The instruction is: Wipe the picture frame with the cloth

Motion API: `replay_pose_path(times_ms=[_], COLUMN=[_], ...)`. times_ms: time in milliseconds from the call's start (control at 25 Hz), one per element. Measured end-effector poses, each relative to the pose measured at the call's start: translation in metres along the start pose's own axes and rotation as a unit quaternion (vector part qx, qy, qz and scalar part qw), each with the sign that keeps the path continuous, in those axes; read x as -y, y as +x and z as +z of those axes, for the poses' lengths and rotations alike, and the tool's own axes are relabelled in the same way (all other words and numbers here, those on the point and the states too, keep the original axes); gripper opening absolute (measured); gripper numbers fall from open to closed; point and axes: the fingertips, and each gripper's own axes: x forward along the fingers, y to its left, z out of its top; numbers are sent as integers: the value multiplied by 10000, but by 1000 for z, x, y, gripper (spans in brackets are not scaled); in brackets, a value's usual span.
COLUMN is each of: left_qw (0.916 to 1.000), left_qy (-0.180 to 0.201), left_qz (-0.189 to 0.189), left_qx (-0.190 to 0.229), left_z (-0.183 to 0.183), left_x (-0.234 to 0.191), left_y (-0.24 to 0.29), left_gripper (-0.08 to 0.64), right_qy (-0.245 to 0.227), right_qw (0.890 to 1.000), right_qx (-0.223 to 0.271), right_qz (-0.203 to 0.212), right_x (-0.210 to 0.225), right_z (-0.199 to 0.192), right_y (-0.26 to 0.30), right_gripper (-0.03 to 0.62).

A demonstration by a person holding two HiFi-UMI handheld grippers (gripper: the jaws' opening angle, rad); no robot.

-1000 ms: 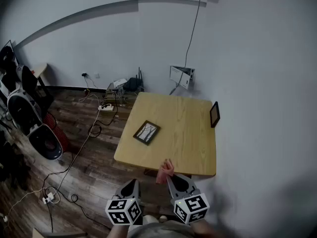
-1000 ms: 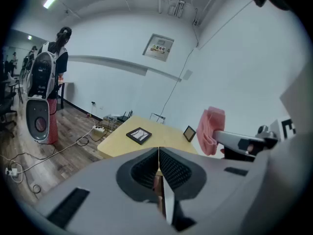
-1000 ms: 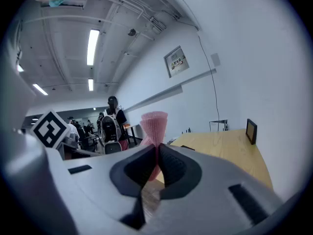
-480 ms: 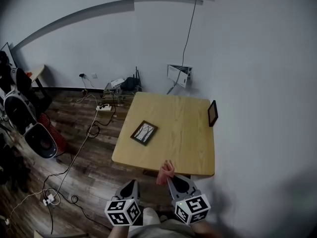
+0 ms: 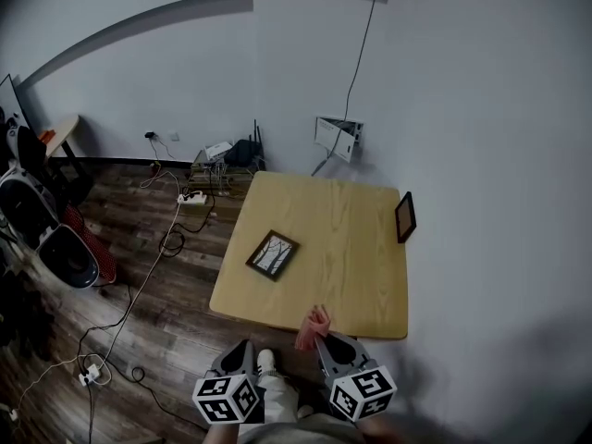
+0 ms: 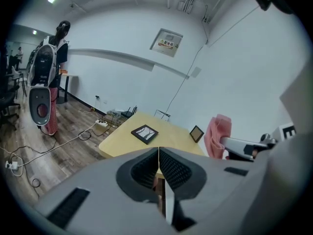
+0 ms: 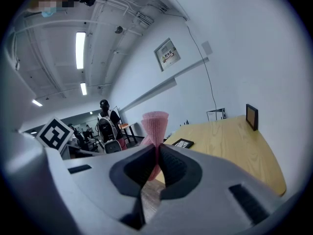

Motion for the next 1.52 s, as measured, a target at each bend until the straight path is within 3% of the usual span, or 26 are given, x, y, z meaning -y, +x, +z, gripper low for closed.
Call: replay_pose_path(times_ms=[360,840,1320,1360,1440,1520], left_qw=[9995,9932,9778,9755,9709,9688], left_qy=[-36,387,706,693,671,678], left_qz=[-262,-847,-1469,-1541,-1661,-1670], left_qx=[-181,-705,-1320,-1409,-1590,-1700], left_z=[42,93,92,88,81,75], left_x=[-34,-73,-97,-97,-97,-98], left_y=[70,161,221,225,233,243], left_gripper=[5,5,8,26,132,137], right_qy=[-21,46,284,318,373,405], right_qw=[9998,9979,9927,9921,9911,9903], right_qx=[12,-8,-138,-171,-243,-312], right_qz=[-192,-639,-1167,-1202,-1255,-1290], right_x=[20,37,61,63,67,73], right_z=[34,72,63,60,55,49], right_y=[81,185,245,249,255,260], right_gripper=[15,15,15,15,15,15])
